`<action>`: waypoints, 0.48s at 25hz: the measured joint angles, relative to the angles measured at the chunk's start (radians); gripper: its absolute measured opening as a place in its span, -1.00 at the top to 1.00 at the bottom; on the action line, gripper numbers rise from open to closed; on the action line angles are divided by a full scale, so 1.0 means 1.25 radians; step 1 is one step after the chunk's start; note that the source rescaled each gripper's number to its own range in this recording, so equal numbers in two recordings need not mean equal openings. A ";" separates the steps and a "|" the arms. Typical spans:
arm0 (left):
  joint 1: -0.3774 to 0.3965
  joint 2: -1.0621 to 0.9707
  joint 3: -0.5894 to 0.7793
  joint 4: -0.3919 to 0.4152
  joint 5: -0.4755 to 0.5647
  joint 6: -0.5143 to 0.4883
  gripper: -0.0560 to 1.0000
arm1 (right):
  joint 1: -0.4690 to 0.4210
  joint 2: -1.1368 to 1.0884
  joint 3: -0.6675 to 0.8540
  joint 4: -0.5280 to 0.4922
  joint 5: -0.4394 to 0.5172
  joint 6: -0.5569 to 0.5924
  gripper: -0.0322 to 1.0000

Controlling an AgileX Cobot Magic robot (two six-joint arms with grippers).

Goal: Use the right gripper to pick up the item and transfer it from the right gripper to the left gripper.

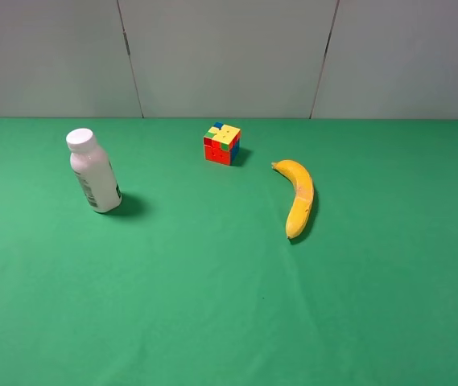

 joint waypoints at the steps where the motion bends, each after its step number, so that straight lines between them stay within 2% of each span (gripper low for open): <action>1: 0.000 0.000 0.000 0.000 0.000 0.000 -0.96 | 0.000 0.000 0.000 0.000 0.000 0.000 -1.00; 6: 0.000 0.000 0.000 0.000 0.000 0.000 -0.96 | 0.000 0.016 0.000 0.000 0.000 0.000 -1.00; 12: 0.000 0.000 0.000 0.000 0.000 0.000 -0.96 | 0.000 0.187 -0.062 0.009 0.020 0.000 -1.00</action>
